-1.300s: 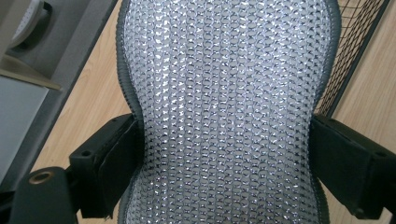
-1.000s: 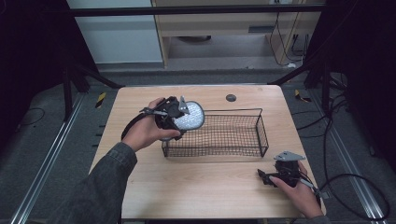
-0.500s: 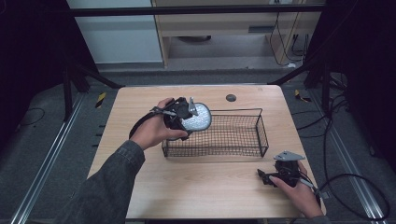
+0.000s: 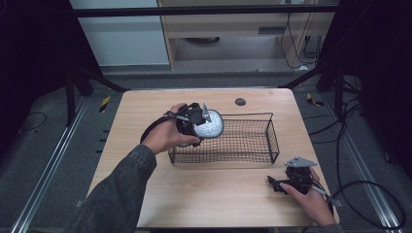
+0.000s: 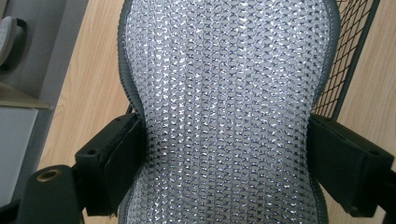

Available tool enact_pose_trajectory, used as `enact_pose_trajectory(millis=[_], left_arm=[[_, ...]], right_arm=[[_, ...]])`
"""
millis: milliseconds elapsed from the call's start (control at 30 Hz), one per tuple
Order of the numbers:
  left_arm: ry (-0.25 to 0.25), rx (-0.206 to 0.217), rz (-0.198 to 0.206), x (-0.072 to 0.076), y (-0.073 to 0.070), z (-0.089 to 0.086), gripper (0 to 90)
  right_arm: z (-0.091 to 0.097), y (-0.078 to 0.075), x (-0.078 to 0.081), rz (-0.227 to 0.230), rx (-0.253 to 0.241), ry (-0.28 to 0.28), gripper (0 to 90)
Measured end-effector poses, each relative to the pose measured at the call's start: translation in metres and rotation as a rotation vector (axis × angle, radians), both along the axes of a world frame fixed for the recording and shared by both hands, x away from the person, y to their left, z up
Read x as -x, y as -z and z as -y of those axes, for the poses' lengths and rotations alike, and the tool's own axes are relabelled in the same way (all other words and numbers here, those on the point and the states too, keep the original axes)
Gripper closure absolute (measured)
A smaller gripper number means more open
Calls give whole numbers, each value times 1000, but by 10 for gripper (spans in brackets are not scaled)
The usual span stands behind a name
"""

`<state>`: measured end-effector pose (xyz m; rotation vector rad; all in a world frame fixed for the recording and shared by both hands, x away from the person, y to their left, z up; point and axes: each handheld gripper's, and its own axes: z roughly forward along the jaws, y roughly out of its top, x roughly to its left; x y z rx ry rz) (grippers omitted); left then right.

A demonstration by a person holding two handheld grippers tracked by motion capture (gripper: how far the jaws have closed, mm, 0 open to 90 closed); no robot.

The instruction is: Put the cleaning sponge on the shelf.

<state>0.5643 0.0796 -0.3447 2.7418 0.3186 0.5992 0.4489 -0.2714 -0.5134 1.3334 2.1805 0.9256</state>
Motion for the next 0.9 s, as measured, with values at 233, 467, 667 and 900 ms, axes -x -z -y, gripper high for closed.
enact_pose_trajectory(millis=[233, 467, 667, 900], left_arm=[[13, -7, -6, -3, 4, 4, 143], [30, -36, -11, -4, 10, 5, 146], [36, -42, -19, -6, 15, 6, 149], [45, -57, -20, -8, 24, 7, 150]], right_arm=[[0, 0, 0, 1, -2, 0, 17], [-1, 0, -1, 1, -2, -1, 17], [-1, 0, -1, 1, -2, 0, 17], [-1, 0, -1, 0, -1, -2, 17]])
